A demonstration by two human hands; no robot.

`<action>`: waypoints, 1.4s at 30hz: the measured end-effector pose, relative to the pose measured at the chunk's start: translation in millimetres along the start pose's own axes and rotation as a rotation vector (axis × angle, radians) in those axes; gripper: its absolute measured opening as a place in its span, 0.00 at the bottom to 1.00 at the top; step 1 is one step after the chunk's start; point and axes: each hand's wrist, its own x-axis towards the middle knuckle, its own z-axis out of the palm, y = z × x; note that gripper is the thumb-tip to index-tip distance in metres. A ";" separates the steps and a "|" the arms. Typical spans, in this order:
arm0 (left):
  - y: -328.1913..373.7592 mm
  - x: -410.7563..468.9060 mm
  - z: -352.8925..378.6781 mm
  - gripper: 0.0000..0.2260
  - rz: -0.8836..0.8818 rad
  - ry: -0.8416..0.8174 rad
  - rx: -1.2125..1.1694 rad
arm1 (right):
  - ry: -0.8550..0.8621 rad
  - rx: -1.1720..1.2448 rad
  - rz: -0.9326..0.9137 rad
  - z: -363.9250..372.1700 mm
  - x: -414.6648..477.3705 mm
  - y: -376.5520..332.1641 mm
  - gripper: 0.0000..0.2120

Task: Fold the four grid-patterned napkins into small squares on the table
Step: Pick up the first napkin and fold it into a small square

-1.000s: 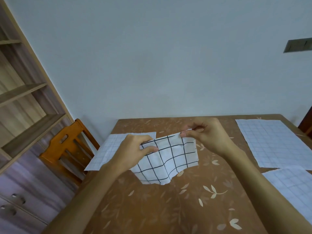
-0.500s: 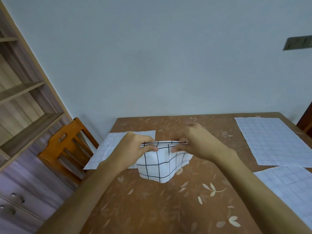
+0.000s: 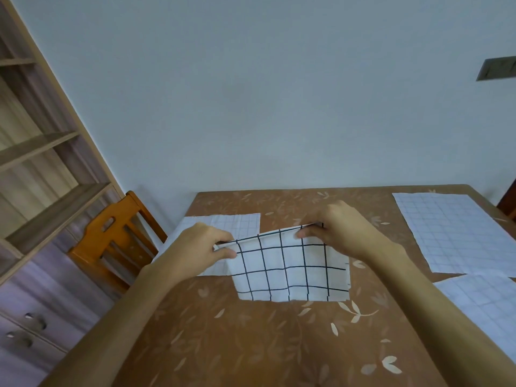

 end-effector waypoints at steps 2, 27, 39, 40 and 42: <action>10.7 0.7 3.4 0.16 0.025 -0.015 -0.057 | 0.013 0.027 -0.041 0.5 0.6 -9.6 0.05; 30.5 12.0 30.9 0.11 -0.334 0.273 -1.197 | 0.027 0.955 0.611 31.5 -48.1 -7.8 0.36; 20.9 5.2 38.8 0.20 -0.200 0.375 -0.946 | 0.222 0.917 0.426 34.4 -44.7 -6.1 0.17; 19.1 4.2 37.8 0.18 -0.181 0.383 -0.907 | 0.226 0.903 0.423 33.4 -45.0 -4.8 0.17; 16.2 2.4 36.1 0.13 -0.162 0.397 -0.826 | 0.211 0.828 0.419 34.6 -45.9 -0.3 0.16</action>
